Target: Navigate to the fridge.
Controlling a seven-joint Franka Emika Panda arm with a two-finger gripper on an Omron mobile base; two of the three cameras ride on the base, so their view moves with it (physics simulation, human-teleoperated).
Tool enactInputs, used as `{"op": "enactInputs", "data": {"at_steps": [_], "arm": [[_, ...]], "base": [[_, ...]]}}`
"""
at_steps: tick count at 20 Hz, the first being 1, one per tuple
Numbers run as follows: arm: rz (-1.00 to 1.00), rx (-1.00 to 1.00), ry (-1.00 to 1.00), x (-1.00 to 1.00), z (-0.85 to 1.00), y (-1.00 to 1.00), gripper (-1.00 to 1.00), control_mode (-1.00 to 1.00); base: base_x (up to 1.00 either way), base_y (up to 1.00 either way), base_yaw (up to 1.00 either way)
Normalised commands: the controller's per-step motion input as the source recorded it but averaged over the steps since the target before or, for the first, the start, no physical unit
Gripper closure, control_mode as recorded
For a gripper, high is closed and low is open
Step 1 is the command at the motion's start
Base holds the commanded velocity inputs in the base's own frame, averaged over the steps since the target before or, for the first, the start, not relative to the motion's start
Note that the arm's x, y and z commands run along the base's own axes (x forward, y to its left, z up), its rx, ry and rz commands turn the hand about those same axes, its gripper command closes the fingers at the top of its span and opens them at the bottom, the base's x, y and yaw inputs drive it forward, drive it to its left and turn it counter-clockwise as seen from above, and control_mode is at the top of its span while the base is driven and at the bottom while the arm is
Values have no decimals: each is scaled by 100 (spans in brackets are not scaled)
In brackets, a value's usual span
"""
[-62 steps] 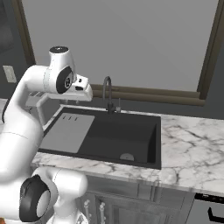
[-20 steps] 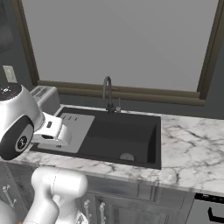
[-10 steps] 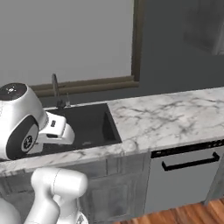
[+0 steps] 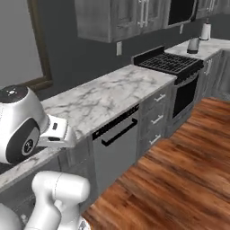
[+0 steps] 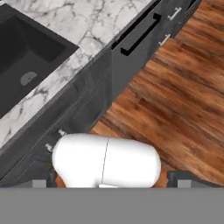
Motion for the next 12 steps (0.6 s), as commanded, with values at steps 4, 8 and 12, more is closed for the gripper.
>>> {"op": "enactInputs", "data": {"at_steps": [4,8,12], "arm": [[0,0,0,0,0,0,-100,100],[0,0,0,0,0,0,-100,100],[0,0,0,0,0,0,-100,100]], "base": [[-5,0,-100],[-1,0,-99],[0,0,-90]]}}
